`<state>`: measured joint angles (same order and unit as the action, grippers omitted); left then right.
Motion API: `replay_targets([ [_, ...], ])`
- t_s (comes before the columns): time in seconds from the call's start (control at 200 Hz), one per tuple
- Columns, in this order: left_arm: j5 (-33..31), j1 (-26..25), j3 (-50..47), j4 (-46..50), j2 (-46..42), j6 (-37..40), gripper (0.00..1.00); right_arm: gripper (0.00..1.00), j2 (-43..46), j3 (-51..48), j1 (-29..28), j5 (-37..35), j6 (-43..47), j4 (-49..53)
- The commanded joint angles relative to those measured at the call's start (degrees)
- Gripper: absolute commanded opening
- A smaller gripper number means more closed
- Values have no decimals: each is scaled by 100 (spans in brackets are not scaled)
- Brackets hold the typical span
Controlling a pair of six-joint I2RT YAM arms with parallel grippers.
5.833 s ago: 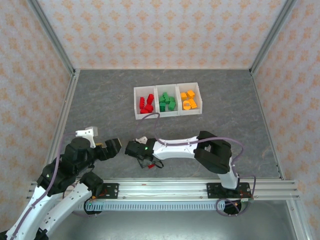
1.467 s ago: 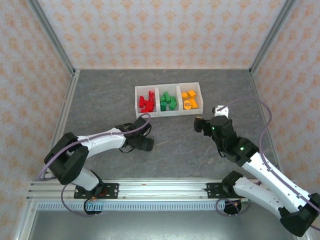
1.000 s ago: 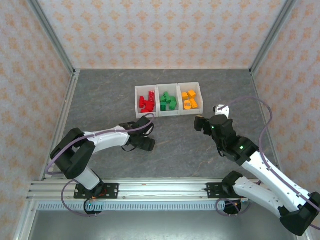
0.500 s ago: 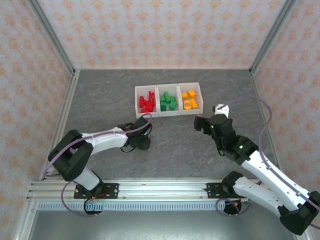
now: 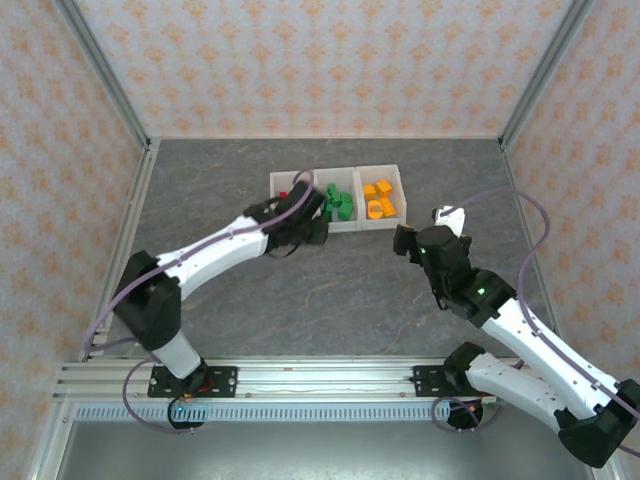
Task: Sort the legos into containers by color
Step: Pick up the lego from the middle-left of the table, then place the lego in the container.
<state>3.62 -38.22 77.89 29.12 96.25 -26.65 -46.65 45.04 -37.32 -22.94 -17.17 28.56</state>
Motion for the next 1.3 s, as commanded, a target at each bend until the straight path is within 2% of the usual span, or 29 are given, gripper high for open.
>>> replay_targets([
  [0.0, -381, 67, 1278, 646, 1014, 259, 27, 100, -39, 237, 6, -237, -99, -3],
  [0.115, -616, 117, 2448, 790, 2046, 370, 26, 100, 11, 262, 6, -237, -216, 130],
  [0.295, -853, 216, 3487, 740, 3125, 319, 26, 100, 251, 190, 6, -150, -487, 342],
  [0.521, -1077, 326, 3856, 501, 3515, 179, 26, 100, 446, -18, 6, 123, -761, 363],
  [0.636, -1103, 368, 3907, 479, 3541, 143, 38, 100, 413, -83, 6, 157, -706, 302],
  [0.896, -1143, 376, 3910, 423, 3291, 211, 64, 100, 164, -74, 6, 396, -450, 33],
  [1.041, -1226, 375, 3741, 363, 2850, 218, 75, 100, -37, -31, 6, 503, -379, -111],
  [1.206, -1409, 376, 2713, -166, 1755, 186, 84, 100, -252, 58, 6, 590, -180, -201],
  [1.231, -1438, 375, 2488, -284, 1540, 171, 91, 100, -271, 77, 6, 553, -153, -201],
  [1.291, -1482, 376, 1909, -590, 920, 202, 97, 100, -312, 84, 6, 429, -52, -222],
])
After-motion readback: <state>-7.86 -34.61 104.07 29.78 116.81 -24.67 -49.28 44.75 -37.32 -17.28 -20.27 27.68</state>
